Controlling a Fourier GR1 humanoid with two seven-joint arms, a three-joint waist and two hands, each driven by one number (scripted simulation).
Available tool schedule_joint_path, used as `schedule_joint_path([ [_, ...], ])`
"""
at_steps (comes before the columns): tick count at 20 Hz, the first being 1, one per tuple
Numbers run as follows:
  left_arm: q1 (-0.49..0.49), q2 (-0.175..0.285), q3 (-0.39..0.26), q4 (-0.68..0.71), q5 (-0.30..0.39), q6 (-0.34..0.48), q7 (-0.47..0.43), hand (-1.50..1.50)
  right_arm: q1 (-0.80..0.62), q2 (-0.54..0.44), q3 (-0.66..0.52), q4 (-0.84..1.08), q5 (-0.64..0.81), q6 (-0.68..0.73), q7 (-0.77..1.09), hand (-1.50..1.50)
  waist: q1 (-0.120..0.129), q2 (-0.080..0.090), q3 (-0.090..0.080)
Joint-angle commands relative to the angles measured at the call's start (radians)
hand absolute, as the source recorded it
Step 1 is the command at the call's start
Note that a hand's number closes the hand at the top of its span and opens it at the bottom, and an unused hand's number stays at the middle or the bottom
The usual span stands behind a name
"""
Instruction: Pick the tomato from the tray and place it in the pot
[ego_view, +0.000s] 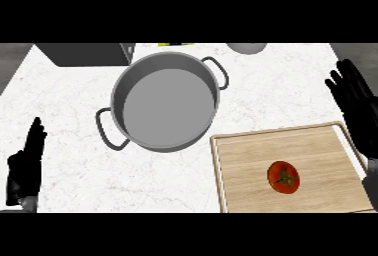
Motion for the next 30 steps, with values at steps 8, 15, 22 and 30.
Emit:
schedule_joint_path([
  [8, 0.052, 0.051, 0.015, -0.035, 0.015, -0.041, 0.037, 0.00, 0.464, -0.051, -0.157, 0.132, 0.381, -0.577, -0.010, -1.50, -0.163, 0.006, -0.017],
  [15, 0.081, 0.058, -0.009, -0.069, 0.027, -0.087, 0.057, 0.00, 0.676, 0.222, -0.053, -0.058, 0.637, -0.993, -0.199, -1.50, -0.098, -0.011, -0.003],
  [22, 0.034, 0.073, -0.054, -0.167, 0.013, -0.117, 0.130, 0.00, 1.001, 0.414, 0.139, -0.225, 0.905, -1.055, -0.098, -1.50, 0.001, 0.017, -0.002],
  [30, -0.015, 0.086, -0.065, -0.196, 0.003, -0.141, 0.156, 0.00, 1.156, 0.465, 0.187, -0.329, 1.123, -0.768, 0.173, -1.50, 0.068, 0.046, -0.004],
])
